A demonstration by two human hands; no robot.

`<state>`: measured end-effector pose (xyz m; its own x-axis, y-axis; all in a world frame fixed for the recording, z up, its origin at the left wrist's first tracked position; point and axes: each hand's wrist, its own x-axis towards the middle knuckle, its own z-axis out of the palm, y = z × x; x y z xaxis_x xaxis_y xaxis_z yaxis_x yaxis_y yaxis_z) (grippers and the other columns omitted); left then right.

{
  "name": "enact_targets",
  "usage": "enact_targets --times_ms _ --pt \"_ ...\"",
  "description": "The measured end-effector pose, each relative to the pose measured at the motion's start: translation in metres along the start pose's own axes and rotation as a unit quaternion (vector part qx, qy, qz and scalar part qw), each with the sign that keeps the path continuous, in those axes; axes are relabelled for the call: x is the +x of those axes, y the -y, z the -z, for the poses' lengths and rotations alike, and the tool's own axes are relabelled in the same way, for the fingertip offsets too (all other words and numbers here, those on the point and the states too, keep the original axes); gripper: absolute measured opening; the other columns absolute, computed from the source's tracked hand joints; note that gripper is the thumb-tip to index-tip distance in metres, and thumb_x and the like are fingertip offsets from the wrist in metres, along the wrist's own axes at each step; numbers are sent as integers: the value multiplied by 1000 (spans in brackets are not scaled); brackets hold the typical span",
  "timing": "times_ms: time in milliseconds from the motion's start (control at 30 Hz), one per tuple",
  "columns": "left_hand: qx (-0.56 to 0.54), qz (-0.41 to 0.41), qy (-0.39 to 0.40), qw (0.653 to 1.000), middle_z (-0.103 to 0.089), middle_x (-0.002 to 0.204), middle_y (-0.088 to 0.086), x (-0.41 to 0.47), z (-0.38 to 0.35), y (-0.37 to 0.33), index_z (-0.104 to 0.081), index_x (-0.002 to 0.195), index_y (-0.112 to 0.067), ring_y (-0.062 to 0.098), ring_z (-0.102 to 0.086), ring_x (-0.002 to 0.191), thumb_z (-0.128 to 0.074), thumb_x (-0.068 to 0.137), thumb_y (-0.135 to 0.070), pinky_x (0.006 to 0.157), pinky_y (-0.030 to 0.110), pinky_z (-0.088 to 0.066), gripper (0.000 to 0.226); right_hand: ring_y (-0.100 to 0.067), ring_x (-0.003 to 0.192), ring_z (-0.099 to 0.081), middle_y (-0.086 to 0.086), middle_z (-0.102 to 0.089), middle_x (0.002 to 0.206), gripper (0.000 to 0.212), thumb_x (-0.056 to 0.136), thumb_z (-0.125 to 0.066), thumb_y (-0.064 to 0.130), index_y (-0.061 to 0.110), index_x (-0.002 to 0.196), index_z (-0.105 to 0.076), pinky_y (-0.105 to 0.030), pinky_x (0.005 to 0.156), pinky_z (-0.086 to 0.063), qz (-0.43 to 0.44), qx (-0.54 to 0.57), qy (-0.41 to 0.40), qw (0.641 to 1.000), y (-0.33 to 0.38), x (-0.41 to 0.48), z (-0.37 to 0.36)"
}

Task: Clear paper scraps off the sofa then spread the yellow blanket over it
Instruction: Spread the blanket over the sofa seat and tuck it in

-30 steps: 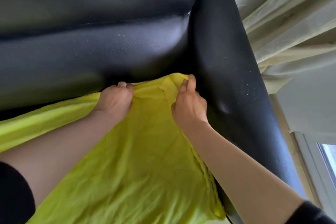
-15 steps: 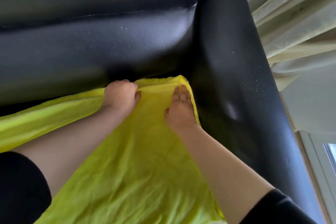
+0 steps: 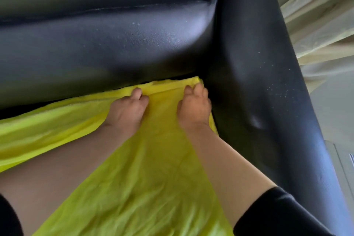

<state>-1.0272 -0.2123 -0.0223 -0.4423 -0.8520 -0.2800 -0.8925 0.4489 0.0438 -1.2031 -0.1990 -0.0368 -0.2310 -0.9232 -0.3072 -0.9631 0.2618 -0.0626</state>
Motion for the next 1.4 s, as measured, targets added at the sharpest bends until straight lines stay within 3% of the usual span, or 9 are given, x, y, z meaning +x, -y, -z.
enact_targets --times_ms 100,233,400,700,900,1033,1233,1333,1400 --pt "-29 11 -39 999 -53 119 14 -5 -4 9 -56 101 -10 35 -62 61 -77 70 -13 49 34 -45 38 -30 133 -34 -11 -42 139 43 91 -47 11 11 134 -45 -41 108 -27 124 -29 -64 990 -6 8 10" --pt "-19 22 -37 999 -61 109 18 -7 0 17 -55 112 -5 37 -64 60 -79 69 -18 47 33 -46 51 -32 123 -46 -14 -47 135 48 95 -39 8 6 143 -31 -39 93 -41 91 -108 39 989 -7 27 24" --pt "0 86 39 996 -59 109 12 -2 3 28 -49 117 -11 35 -65 90 -60 89 -34 63 35 -43 38 -27 97 -63 -5 -64 110 45 91 -50 4 8 136 -42 -32 62 -37 122 -173 73 975 -9 23 40" --pt "-105 24 -79 991 -59 94 19 -3 2 50 -59 88 -4 43 -60 60 -59 80 -4 51 46 -51 8 -31 99 -62 -14 -44 133 74 81 -63 1 7 145 -27 -32 63 -43 63 -183 133 972 -17 -6 69" --pt "-113 -4 -77 991 -53 98 21 -6 -4 41 -56 91 0 40 -56 56 -66 76 -1 48 45 -50 17 -29 92 -65 -7 -63 109 25 90 -56 11 13 114 -61 -29 59 -36 44 -192 80 977 -12 4 80" --pt "-54 14 -38 998 -57 93 19 -8 -20 26 -63 100 -2 40 -58 78 -72 77 -18 64 44 -52 30 -32 99 -63 -11 -65 109 21 95 -47 12 9 108 -63 -31 67 -40 -83 -30 102 991 -8 12 75" --pt "-107 44 -25 993 -49 119 21 -10 -23 16 -54 125 -4 40 -52 102 -64 85 -23 85 48 -50 45 -28 85 -60 -5 -62 87 21 95 -44 26 15 88 -61 -30 70 -46 -203 289 121 927 -3 14 43" --pt "-136 42 -10 990 -43 134 19 -20 -30 12 -45 136 -7 38 -44 119 -57 89 -28 103 47 -40 52 -34 109 -55 -15 -57 119 35 99 -38 24 7 121 -59 -37 91 -46 -236 329 103 909 5 16 30" --pt "-158 41 8 987 -37 145 18 -28 -35 11 -42 141 -9 38 -38 129 -55 90 -29 112 45 -31 56 -37 130 -39 -19 -35 145 48 100 -36 22 2 144 -33 -41 108 -35 -255 282 93 920 16 17 24"
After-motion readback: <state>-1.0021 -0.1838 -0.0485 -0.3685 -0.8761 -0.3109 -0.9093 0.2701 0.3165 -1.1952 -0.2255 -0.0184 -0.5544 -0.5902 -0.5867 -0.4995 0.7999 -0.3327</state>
